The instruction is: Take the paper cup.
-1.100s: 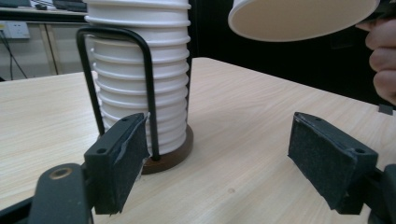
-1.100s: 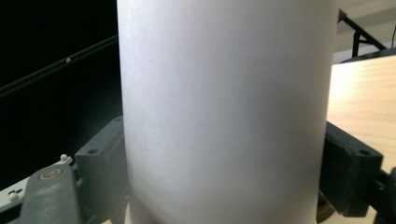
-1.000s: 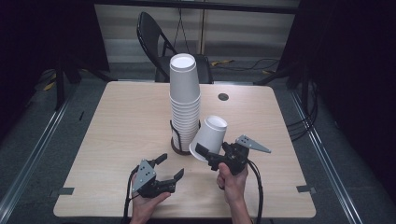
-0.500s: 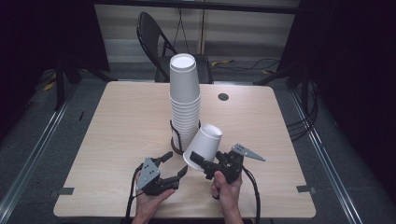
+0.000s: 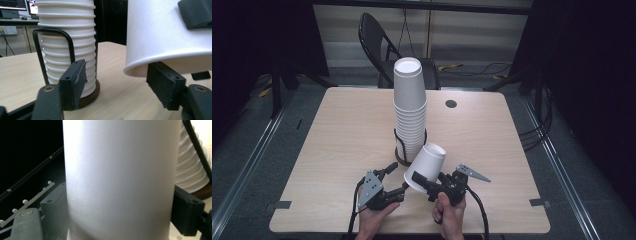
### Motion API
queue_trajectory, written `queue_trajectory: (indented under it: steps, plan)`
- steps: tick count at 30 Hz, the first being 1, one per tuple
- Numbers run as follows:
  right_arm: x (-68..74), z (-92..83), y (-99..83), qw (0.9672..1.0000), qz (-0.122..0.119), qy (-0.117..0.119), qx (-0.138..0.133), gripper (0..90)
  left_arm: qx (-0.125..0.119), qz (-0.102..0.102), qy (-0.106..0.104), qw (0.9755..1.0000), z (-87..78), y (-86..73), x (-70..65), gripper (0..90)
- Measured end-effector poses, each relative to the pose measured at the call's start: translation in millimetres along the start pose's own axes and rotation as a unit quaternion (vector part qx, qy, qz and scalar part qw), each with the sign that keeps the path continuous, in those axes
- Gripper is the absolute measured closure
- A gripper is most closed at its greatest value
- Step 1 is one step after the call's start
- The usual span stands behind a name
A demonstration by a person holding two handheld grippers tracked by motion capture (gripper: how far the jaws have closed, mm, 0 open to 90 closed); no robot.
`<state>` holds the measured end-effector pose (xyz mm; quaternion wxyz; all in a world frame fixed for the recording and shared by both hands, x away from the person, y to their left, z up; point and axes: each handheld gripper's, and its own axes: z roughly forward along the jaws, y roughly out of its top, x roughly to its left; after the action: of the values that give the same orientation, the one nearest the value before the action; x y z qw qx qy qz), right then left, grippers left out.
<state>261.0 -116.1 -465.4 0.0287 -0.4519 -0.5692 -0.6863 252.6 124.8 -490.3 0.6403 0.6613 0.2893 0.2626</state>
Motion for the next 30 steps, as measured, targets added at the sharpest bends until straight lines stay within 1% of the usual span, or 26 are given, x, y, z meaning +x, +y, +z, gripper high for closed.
queue_trajectory:
  steps: [2, 3, 4, 6, 7, 9, 10, 11, 12, 13, 14, 16, 18, 21, 22, 23, 26, 27, 29, 30]
  plan:
    - [-1.3, -0.2, -2.4, 0.9999, 0.013, 0.004, -0.002, 16.1, 0.001, 0.001, -0.001, 1.0000, 0.1, -0.2, -0.9, 34.9]
    - [-1.9, -0.4, -3.6, 0.9997, 0.024, 0.008, -0.004, 16.1, -0.001, 0.005, -0.002, 1.0000, 0.0, -0.5, -1.3, 35.6]
    - [-2.7, -0.7, -5.0, 0.9994, 0.033, 0.008, -0.004, 16.1, -0.002, 0.004, -0.003, 1.0000, 0.4, -0.7, -1.9, 36.5]
    - [-3.8, -1.0, -6.8, 0.9990, 0.043, 0.011, -0.005, 16.1, -0.005, 0.004, -0.001, 1.0000, 1.1, -1.3, -3.1, 37.1]
    - [-4.7, -1.0, -7.8, 0.9985, 0.052, 0.013, -0.005, 16.1, -0.006, 0.007, -0.002, 1.0000, 1.4, -1.4, -3.8, 39.0]
    - [-7.0, -0.6, -9.9, 0.9972, 0.072, 0.019, -0.006, 16.1, -0.009, 0.009, -0.004, 0.9999, 2.0, -1.8, -5.9, 40.8]
    - [-8.5, 0.0, -11.8, 0.9963, 0.083, 0.021, -0.004, 16.1, -0.011, 0.011, -0.004, 0.9999, 2.7, -2.1, -6.9, 43.4]
    - [-9.5, 0.4, -13.0, 0.9957, 0.090, 0.022, -0.003, 16.1, -0.012, 0.011, -0.002, 0.9999, 3.0, -2.3, -7.6, 44.1]
    - [-9.9, 0.8, -13.9, 0.9951, 0.096, 0.023, -0.004, 16.1, -0.013, 0.012, -0.005, 0.9998, 3.3, -2.5, -8.1, 45.8]
    - [-10.5, 1.2, -14.6, 0.9946, 0.100, 0.026, -0.004, 16.1, -0.013, 0.014, -0.005, 0.9998, 3.9, -2.9, -9.1, 49.2]
    - [-11.0, 1.6, -15.3, 0.9938, 0.107, 0.031, -0.003, 16.1, -0.010, 0.019, -0.005, 0.9998, 4.5, -3.1, -10.3, 49.9]
    - [-10.8, 2.1, -16.0, 0.9918, 0.122, 0.037, -0.001, 16.1, -0.012, 0.021, -0.008, 0.9997, 5.5, -3.6, -12.1, 55.7]
    - [-10.2, 2.5, -16.8, 0.9898, 0.135, 0.047, -0.001, 16.1, -0.014, 0.020, -0.007, 0.9997, 6.6, -4.0, -13.1, 56.4]
    - [-7.8, 3.9, -19.0, 0.9880, 0.144, 0.055, 0.007, 16.1, -0.017, 0.022, 0.000, 0.9996, 8.7, -4.3, -13.2, 57.5]
    - [-7.0, 4.4, -19.9, 0.9877, 0.145, 0.057, 0.010, 16.1, -0.019, 0.024, 0.005, 0.9995, 9.6, -4.2, -13.2, 57.9]
    - [-6.4, 4.9, -20.8, 0.9877, 0.145, 0.058, 0.012, 16.1, -0.019, 0.022, 0.006, 0.9995, 10.1, -3.9, -13.0, 58.8]
    - [-5.9, 7.3, -22.7, 0.9866, 0.150, 0.061, 0.017, 16.1, -0.025, 0.021, 0.008, 0.9994, 10.9, -2.0, -12.7, 64.4]
    - [-5.3, 9.0, -23.8, 0.9861, 0.152, 0.064, 0.022, 16.1, -0.029, 0.024, 0.015, 0.9992, 12.5, -0.9, -14.0, 66.2]
    - [-4.9, 9.8, -24.3, 0.9858, 0.153, 0.065, 0.025, 16.1, -0.032, 0.026, 0.016, 0.9990, 12.9, 0.0, -14.0, 67.5]
    - [-4.8, 10.9, -25.0, 0.9862, 0.149, 0.067, 0.028, 16.1, -0.036, 0.024, 0.020, 0.9988, 13.0, 0.5, -14.5, 70.0]
